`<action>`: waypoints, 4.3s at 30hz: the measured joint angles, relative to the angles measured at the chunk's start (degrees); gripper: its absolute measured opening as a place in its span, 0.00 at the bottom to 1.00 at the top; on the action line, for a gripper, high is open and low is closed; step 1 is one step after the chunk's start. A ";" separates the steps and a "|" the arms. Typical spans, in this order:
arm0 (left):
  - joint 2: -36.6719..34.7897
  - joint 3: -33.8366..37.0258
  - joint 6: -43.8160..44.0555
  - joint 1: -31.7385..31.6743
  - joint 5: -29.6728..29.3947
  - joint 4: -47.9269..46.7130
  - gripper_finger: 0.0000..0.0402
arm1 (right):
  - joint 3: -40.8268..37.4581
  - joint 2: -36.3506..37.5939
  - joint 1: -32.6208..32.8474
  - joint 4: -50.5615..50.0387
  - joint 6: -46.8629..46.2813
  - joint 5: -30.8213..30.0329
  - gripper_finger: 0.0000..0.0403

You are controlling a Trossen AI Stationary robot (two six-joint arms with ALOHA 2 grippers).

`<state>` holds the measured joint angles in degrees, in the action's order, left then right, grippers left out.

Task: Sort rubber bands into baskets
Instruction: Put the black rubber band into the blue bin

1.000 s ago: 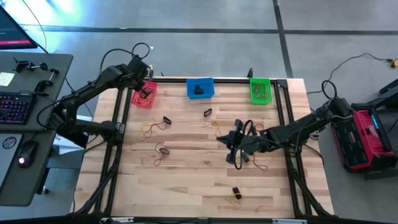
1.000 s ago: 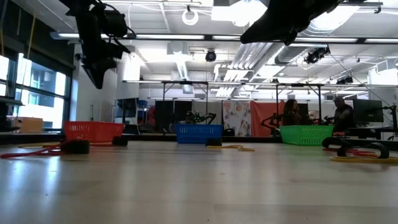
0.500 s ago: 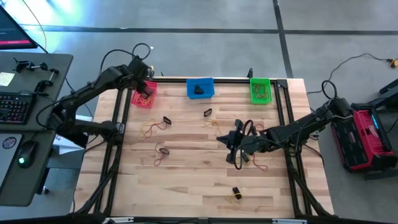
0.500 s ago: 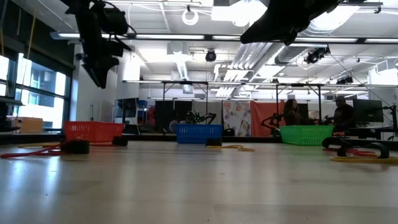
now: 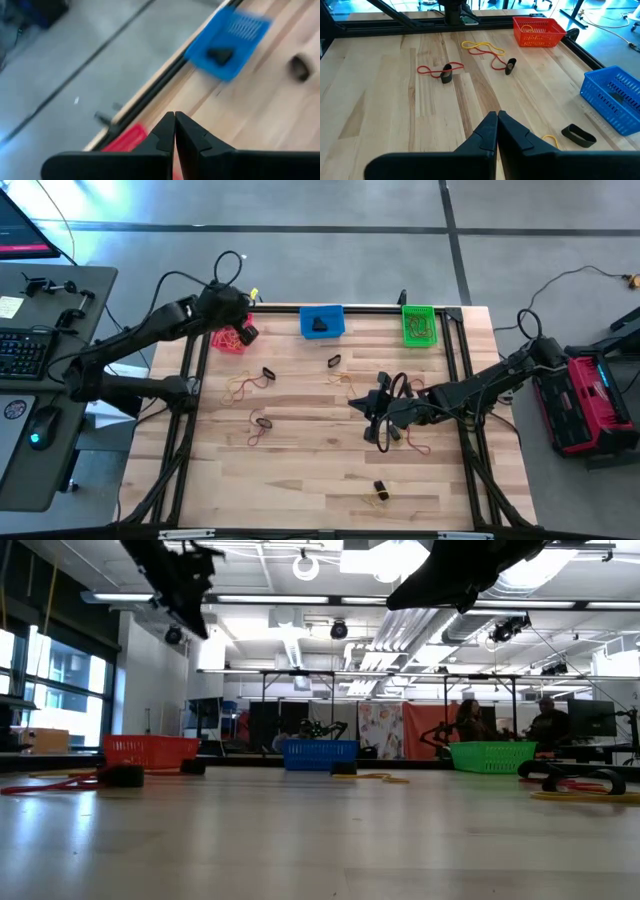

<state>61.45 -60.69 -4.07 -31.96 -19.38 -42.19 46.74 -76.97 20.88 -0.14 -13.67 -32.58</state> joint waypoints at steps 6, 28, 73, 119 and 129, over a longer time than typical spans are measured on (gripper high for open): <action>-2.70 -0.02 -0.22 6.05 0.00 3.97 0.00 | 0.00 0.00 0.00 -0.02 0.00 0.00 0.00; -3.95 -0.02 -0.68 18.46 -3.70 9.19 0.00 | 0.00 0.00 0.00 -0.02 0.00 0.02 0.00; 0.89 -0.02 -3.72 33.88 -0.29 9.13 0.00 | 0.00 0.00 0.02 -0.02 -0.30 0.28 0.00; 22.15 16.85 -7.35 45.78 8.27 47.05 0.00 | 12.46 -9.36 4.04 -22.05 -13.54 12.19 0.00; 14.08 21.36 -6.38 47.48 7.67 46.80 0.00 | 17.84 -11.98 6.37 -31.60 -19.21 17.44 0.02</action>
<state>75.53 -39.32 -10.45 15.52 -11.70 4.61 64.58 -88.95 27.25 -31.74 -32.88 -15.14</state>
